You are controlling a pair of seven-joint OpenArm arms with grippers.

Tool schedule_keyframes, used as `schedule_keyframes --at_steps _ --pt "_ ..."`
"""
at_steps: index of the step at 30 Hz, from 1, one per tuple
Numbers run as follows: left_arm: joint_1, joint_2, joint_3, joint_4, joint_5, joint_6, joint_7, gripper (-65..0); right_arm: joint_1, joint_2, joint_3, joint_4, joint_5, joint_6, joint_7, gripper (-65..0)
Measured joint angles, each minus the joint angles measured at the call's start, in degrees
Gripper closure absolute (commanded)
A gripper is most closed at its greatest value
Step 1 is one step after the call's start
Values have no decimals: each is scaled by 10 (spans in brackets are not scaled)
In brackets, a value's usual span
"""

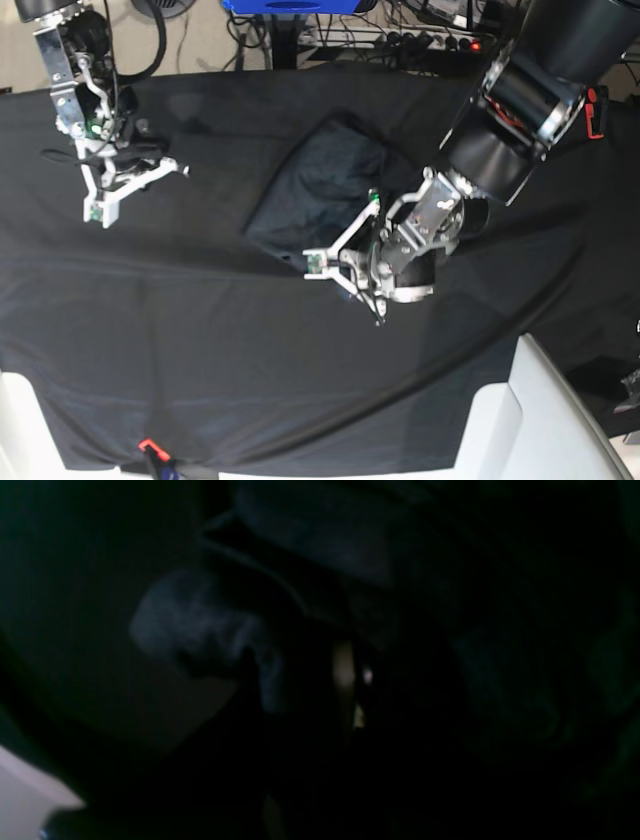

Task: Fold the T-shirt properly
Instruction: 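Drag the stack edge with the left gripper toward the shirt's center, then press the left gripper on the stack's corner to tuck loose fabric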

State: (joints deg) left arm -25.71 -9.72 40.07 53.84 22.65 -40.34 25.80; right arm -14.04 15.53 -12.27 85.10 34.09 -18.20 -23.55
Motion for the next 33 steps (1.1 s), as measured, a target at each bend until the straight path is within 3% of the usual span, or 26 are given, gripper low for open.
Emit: schedule_keyframes --at_steps 5,13,19,25,33 --pt "-20 21 4 -52 -3 14 -101 0 0 0 10 0 0 0 0 -29" --pt "-56 37 157 -74 -19 22 -205 0 -1 -3 48 0 2 2 -2 -29" --pt "-61 57 186 -76 -17 14 -230 0 -4 -3 106 -1 0 -3 -2 -29" --pt "-56 87 190 -80 -14 9 -239 0 -3 -5 110 -22 0 1 -1 -29" --pt "-54 87 192 -80 -17 8 -243 0 -4 -5 109 -34 0 0 -2 -29"
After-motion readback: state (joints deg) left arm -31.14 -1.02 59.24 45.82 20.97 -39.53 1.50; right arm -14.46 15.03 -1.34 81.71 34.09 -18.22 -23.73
